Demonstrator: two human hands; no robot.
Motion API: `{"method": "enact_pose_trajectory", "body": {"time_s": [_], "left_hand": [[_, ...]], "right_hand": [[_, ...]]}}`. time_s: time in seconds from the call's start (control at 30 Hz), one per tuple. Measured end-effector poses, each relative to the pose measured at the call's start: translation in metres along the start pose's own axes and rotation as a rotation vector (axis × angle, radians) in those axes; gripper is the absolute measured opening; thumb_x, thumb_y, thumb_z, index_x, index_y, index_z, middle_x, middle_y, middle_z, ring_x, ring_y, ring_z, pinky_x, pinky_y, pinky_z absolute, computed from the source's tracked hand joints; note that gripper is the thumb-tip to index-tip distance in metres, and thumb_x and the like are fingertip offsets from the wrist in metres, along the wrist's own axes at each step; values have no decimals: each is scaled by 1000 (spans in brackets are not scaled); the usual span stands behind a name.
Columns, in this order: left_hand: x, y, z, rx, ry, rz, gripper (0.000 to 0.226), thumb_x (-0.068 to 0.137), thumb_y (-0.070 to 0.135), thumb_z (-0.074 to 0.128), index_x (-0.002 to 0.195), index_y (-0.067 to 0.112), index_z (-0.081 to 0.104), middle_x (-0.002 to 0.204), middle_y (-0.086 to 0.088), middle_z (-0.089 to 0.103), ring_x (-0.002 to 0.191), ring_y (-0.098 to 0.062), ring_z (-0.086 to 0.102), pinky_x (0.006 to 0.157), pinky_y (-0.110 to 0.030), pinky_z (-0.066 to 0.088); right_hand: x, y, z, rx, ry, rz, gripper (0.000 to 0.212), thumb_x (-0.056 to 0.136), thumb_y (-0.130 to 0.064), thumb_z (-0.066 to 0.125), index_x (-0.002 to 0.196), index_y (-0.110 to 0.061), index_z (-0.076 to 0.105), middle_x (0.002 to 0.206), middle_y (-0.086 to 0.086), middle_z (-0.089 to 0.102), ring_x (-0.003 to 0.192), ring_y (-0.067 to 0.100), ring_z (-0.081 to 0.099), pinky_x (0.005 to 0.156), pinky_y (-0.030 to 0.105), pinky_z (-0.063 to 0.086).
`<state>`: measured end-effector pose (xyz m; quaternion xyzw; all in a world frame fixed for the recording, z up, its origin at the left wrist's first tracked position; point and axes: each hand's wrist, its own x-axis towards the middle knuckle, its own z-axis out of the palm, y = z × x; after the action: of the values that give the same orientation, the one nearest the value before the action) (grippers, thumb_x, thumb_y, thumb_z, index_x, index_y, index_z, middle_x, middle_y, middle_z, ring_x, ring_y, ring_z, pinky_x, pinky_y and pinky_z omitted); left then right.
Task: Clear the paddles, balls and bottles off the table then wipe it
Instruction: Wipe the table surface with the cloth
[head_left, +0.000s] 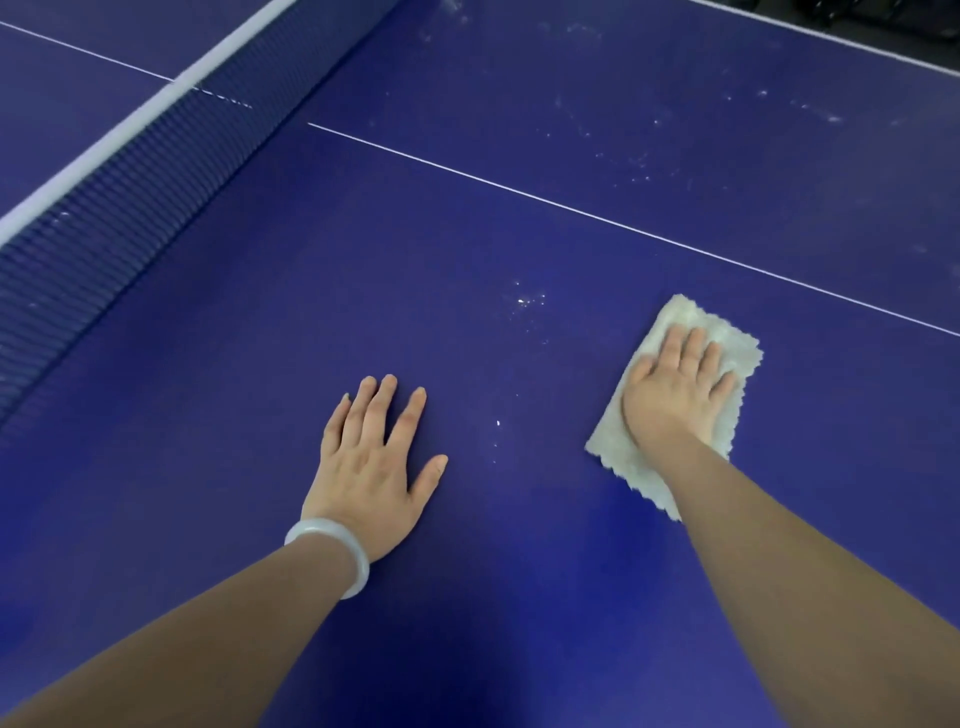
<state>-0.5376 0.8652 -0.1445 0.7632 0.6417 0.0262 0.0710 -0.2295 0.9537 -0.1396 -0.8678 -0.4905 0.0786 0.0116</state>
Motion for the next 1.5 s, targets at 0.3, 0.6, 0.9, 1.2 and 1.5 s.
{"method": "enact_pose_trajectory", "body": {"time_s": [0.3, 0.6, 0.9, 1.2, 1.5], "left_hand": [[1, -3, 2, 17, -13, -6, 69, 98, 59, 21, 155, 21, 28, 160, -12, 25, 150, -28, 17, 121, -46, 12], [1, -4, 1, 25, -34, 3, 68, 98, 58, 27, 155, 20, 27, 160, -13, 26, 150, -29, 18, 118, -48, 16], [2, -4, 0, 18, -60, -11, 69, 98, 59, 23, 157, 22, 19, 162, -10, 19, 152, -27, 10, 120, -47, 11], [2, -2, -2, 30, -66, -12, 70, 98, 58, 25, 156, 20, 20, 161, -11, 22, 151, -29, 13, 120, -47, 12], [2, -3, -1, 25, -60, -15, 71, 97, 59, 17, 157, 21, 15, 163, -10, 16, 152, -27, 7, 123, -46, 6]], "right_hand": [[24, -46, 2, -55, -63, -613, 59, 103, -39, 12, 159, -23, 4, 166, -4, -2, 153, 17, -7, 123, 43, -6], [116, -139, -12, -85, -107, -557, 57, 104, -33, 15, 159, -24, 0, 166, -4, -6, 152, 18, -9, 123, 45, -6], [33, -106, 0, -192, -200, -1400, 56, 101, -39, 19, 157, -33, 12, 164, -13, 5, 153, 11, -2, 123, 38, -6], [29, -101, 8, -127, -4, -813, 58, 101, -36, 15, 157, -23, 18, 165, 2, 17, 152, 25, 10, 122, 50, 6], [1, -13, 4, -160, -20, -680, 62, 96, -43, 8, 157, -30, 11, 166, -2, 11, 153, 20, 6, 123, 47, 5]]}}
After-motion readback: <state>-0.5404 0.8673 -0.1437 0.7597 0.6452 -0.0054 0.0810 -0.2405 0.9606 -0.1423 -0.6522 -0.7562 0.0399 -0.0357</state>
